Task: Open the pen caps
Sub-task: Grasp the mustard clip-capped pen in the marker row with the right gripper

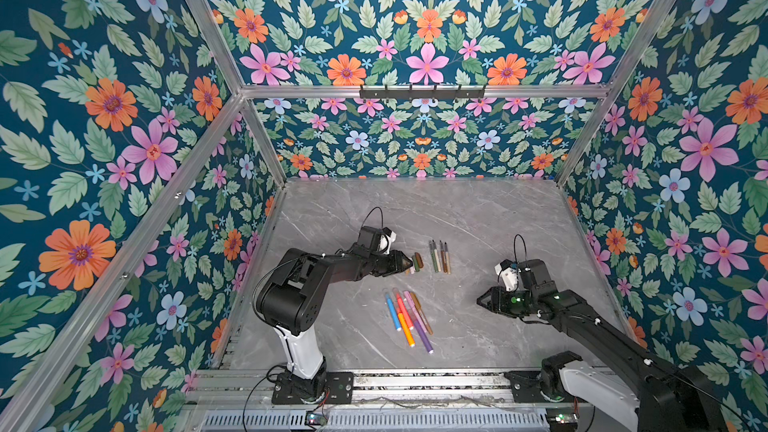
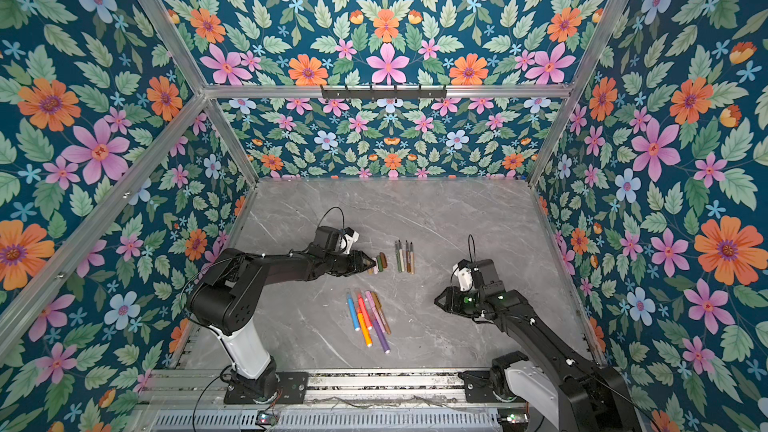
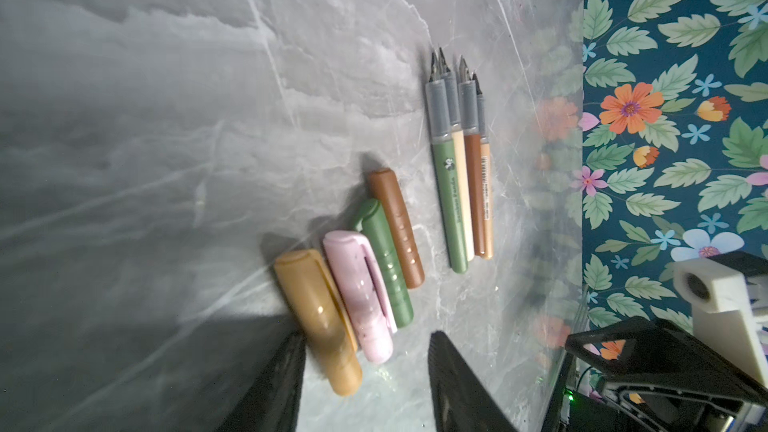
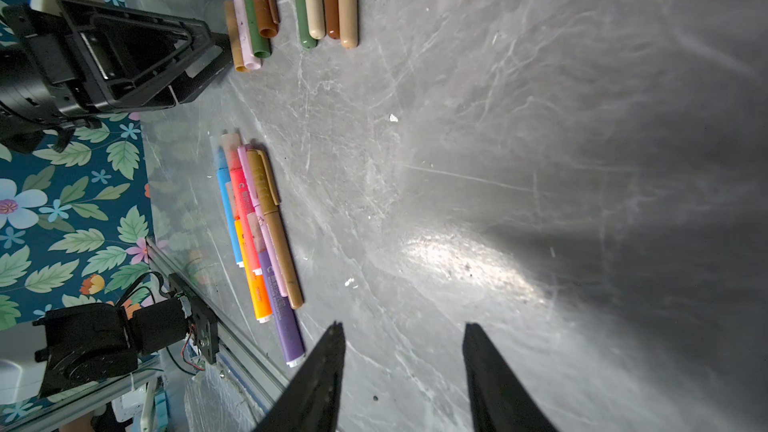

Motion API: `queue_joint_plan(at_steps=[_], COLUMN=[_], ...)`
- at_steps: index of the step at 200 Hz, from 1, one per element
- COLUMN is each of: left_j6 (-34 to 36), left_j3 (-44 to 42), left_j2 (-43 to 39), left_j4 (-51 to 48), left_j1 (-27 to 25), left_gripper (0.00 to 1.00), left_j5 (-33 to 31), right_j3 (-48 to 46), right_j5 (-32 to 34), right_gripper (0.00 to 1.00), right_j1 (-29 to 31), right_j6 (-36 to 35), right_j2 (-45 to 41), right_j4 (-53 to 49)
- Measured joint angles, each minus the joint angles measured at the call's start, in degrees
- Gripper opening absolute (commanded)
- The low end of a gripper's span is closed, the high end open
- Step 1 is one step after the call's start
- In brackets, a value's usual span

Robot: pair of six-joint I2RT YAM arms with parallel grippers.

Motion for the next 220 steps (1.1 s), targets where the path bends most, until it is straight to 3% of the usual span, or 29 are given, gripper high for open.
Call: queue_joint_plan(at_steps=[66,110,135,178,220], left_j6=[-0.79,-0.44,1.03,5.73,8.9], left_j3=[-0.74,-3.06,-3.65,0.39,-1.38], left_j2=[-1.62,-14.14,-29.0,-58.07,-71.28], left_j4=[-0.94,-9.01,-16.52,-34.34,-44.65], left_j1=[0.0,0.0,0.0,-0.02,-0.07], left_gripper=[0.52,0.51,0.51,0.52,0.53], left_j5=[-0.98,-3.52,-5.88,-13.27,-15.61], right_j3=[-0.26,-0.39,0.2,7.54,21.62], right_j5=[0.7,2.43,5.03,13.18,22.62], right_gripper=[0.48,0.44,0.41,0.32,0.32], right_j1=[0.0,1.05,9.22,29.4,39.26], right_j6=[0.66,0.85,1.7,6.32,8.04], right_j2=[-1.07,-1.84,-0.72,10.25,26.14], right_j4=[-0.02,-0.13,0.09,1.7,-1.79])
